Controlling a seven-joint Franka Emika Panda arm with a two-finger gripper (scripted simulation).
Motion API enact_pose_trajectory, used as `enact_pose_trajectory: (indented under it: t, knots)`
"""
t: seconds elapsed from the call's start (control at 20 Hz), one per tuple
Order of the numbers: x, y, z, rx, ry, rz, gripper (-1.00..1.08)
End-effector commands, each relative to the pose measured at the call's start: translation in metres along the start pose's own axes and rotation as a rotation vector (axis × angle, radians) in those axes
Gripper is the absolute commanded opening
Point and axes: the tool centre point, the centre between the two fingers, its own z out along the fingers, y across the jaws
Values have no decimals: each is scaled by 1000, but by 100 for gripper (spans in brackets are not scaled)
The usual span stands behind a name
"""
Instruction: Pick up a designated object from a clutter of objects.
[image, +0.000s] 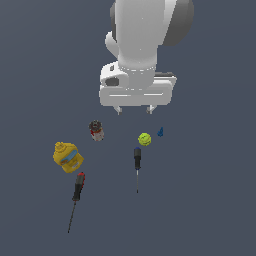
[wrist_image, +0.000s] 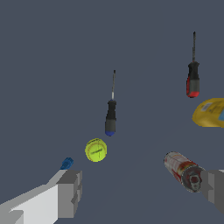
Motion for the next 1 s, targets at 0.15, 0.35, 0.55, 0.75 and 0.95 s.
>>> enact_pose_trajectory:
  t: [0.15,0.35,0.55,0.75,0.95]
  knots:
    - [0,0,1,-5,-4,-4,100]
    - [0,-2,2,-22,-18,-16,100]
    - [1,-4,1,-28,-22,-19,100]
    - [0,0,5,-25,-20,-20,100]
    - [-2,12,15,-22,-20,-28,100]
